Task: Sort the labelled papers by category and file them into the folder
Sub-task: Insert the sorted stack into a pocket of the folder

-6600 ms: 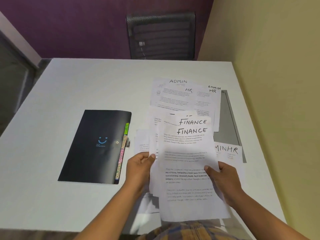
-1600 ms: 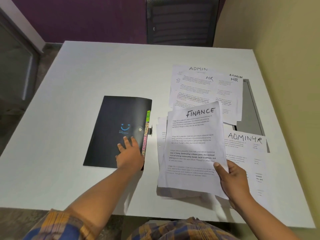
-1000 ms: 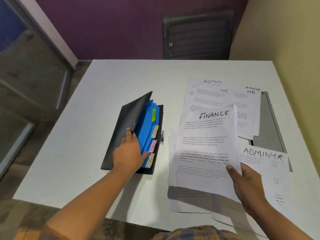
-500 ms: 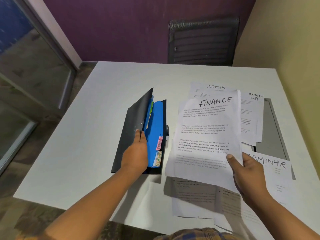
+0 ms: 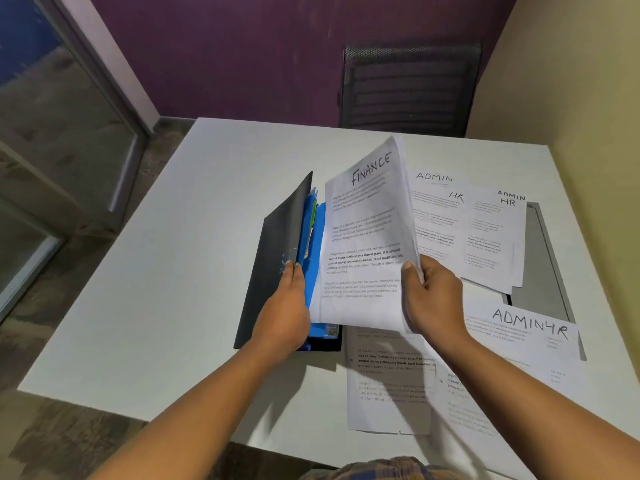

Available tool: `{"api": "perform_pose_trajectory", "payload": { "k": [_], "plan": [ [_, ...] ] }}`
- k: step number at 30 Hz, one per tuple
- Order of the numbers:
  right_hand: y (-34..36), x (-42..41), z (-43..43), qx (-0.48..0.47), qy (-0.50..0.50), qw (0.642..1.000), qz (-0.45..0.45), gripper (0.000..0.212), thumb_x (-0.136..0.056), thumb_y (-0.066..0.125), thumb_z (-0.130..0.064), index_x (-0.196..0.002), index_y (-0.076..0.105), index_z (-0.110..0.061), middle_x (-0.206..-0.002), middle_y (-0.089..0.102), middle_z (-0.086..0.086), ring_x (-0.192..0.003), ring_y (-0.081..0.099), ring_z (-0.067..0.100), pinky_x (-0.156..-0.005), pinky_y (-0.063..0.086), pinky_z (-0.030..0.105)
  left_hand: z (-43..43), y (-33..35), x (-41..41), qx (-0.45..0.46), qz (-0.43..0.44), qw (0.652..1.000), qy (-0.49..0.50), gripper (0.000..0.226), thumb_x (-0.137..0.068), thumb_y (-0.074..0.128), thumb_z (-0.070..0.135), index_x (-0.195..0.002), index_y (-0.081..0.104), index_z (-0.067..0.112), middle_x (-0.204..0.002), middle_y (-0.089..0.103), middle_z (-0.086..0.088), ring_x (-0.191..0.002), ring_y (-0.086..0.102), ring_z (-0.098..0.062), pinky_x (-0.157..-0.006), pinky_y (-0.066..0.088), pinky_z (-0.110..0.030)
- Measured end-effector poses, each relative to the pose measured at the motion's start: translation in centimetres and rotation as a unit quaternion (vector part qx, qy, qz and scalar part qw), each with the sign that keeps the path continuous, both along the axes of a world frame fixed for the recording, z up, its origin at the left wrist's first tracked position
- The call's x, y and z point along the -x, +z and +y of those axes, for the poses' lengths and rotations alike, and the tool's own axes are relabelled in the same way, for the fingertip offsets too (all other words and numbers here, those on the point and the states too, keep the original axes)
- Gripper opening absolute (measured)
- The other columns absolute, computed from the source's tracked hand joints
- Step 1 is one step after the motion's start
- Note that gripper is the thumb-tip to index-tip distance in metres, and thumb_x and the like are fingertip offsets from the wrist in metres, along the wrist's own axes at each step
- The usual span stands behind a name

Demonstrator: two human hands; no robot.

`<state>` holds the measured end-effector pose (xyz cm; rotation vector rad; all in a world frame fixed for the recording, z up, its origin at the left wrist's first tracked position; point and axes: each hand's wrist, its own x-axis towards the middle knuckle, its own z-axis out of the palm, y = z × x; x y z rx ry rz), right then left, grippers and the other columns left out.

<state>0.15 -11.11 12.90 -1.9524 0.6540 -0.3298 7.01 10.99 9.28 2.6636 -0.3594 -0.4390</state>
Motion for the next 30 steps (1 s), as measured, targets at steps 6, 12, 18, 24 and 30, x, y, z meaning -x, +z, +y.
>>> {"api": "perform_pose_trajectory", "payload": {
  "k": [6, 12, 18, 24, 30],
  "plan": [
    [-1.4, -0.2, 2.8, 0.017, 0.044, 0.997, 0.057, 0.019, -0.100, 0.050, -0.027, -0.101, 0.069, -0.024, -0.078, 0.068, -0.016, -0.070, 0.065, 0.006, -0.055, 0.042, 0.016, 0.1, -0.1, 0.2, 0.009, 0.009, 1.000, -0.002, 0.079, -0.098, 0.051, 0.012, -0.158, -0.001, 0.016, -0.167, 0.001, 0.001, -0.118, 0.058, -0.025, -0.088, 0.055, -0.033],
    [-2.0, -0.7, 4.8, 0.020, 0.093, 0.989, 0.112, 0.019, -0.099, 0.050, -0.023, -0.105, 0.067, -0.018, -0.091, 0.071, -0.002, -0.079, 0.065, 0.016, -0.061, 0.045, 0.020, 0.1, -0.2, 0.5, 0.011, 0.006, 1.000, -0.006, 0.084, -0.098, 0.057, 0.019, -0.158, -0.002, 0.015, -0.167, 0.003, -0.001, -0.107, 0.063, -0.024, -0.079, 0.059, -0.031],
    [-2.2, -2.7, 6.9, 0.011, 0.102, 0.980, 0.172, 0.030, -0.100, 0.050, -0.021, -0.126, 0.060, -0.010, -0.116, 0.071, 0.010, -0.094, 0.064, 0.024, -0.077, 0.048, 0.027, -0.3, -0.1, 0.8, 0.026, 0.005, 1.000, -0.015, 0.083, -0.098, 0.053, 0.008, -0.158, -0.003, 0.011, -0.167, 0.000, -0.006, -0.118, 0.059, -0.030, -0.093, 0.056, -0.039],
    [-2.5, -3.7, 7.6, 0.004, 0.141, 0.966, 0.217, 0.055, -0.086, 0.069, -0.015, -0.137, 0.050, -0.013, -0.104, 0.067, 0.003, -0.100, 0.065, 0.026, -0.089, 0.056, 0.040, -0.4, -0.1, 0.9, 0.050, -0.010, 0.999, -0.004, 0.084, -0.097, 0.059, 0.015, -0.158, 0.001, 0.012, -0.167, 0.005, -0.005, -0.120, 0.056, -0.023, -0.088, 0.055, -0.028],
    [-3.4, -3.8, 8.8, 0.025, 0.143, 0.965, 0.218, 0.040, -0.081, 0.062, 0.002, -0.120, 0.067, -0.004, -0.076, 0.061, -0.004, -0.077, 0.061, 0.019, -0.081, 0.056, 0.031, -0.7, -0.1, 0.8, 0.054, -0.021, 0.998, -0.012, 0.086, -0.096, 0.062, 0.019, -0.158, 0.002, 0.012, -0.167, 0.007, -0.003, -0.129, 0.051, -0.020, -0.094, 0.051, -0.025]
  ]
}}
